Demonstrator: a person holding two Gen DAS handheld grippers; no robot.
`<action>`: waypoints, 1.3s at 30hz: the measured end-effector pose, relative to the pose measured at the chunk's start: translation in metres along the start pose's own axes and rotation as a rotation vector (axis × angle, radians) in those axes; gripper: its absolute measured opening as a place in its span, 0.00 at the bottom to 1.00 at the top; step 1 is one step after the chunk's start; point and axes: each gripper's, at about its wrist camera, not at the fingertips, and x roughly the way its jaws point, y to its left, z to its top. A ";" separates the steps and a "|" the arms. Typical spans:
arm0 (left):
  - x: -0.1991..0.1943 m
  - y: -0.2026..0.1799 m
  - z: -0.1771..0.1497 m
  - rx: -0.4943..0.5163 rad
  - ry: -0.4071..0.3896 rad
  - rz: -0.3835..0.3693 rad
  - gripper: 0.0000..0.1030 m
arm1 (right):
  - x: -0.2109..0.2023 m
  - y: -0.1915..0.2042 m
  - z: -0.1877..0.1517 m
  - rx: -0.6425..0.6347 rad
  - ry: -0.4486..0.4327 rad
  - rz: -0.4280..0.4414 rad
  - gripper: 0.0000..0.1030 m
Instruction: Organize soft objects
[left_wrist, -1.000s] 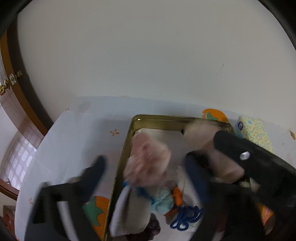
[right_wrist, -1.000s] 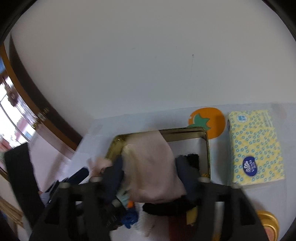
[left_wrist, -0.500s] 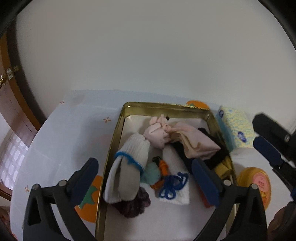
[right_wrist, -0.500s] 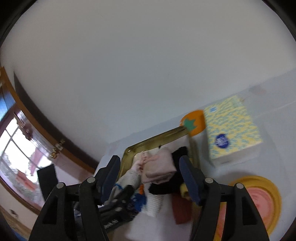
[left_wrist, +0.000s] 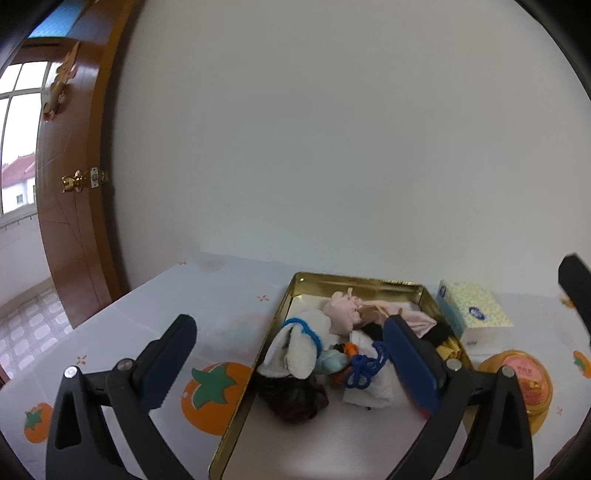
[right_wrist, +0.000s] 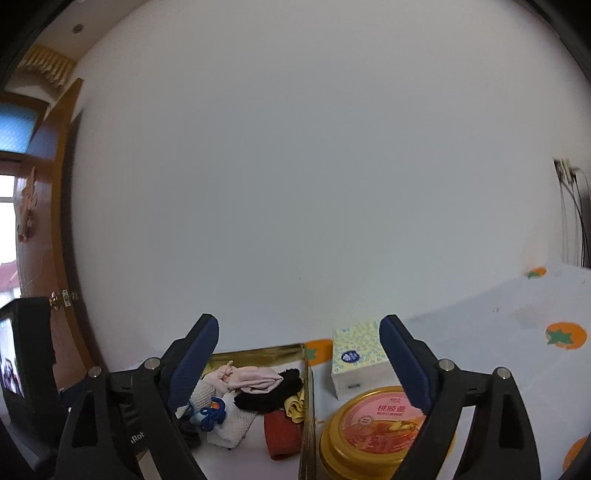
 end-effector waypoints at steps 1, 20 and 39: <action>-0.004 0.002 0.000 -0.002 -0.017 0.001 0.99 | -0.002 0.002 -0.002 -0.022 -0.010 -0.001 0.88; -0.023 -0.009 -0.013 0.099 -0.090 0.009 0.99 | -0.020 0.002 -0.005 -0.062 -0.069 0.035 0.94; -0.026 -0.010 -0.015 0.088 -0.077 -0.006 0.99 | -0.024 0.002 -0.005 -0.051 -0.092 0.019 0.95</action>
